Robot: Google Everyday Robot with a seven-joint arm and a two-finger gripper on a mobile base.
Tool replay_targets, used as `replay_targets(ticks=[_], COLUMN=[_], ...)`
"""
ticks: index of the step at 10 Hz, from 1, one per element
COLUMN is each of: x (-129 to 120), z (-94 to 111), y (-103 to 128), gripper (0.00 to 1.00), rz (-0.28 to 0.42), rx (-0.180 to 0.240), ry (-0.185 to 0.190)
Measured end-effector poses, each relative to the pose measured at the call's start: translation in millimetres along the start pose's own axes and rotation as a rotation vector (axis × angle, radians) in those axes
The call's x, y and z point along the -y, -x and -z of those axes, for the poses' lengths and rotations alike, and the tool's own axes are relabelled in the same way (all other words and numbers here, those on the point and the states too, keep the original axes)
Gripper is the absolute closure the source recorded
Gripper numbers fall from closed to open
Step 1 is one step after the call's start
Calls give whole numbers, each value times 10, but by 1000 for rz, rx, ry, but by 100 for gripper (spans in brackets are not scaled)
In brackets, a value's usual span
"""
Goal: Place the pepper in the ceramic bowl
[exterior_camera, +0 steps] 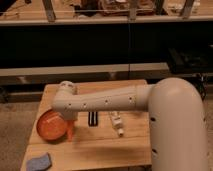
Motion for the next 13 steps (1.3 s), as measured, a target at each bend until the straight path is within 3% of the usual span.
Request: replay_targets(ticks=[2,6,9,10,13], x=[172,904,1041,1023,1026], z=[102,131,51,17,-35], y=[-104,-224,-451,-547,-503], gripper=[98,98,98,95,66], rz=[31,90,90,90,92], rx=[-9,3,6,4,14], ry=[-36,-93,-114,-111,-114])
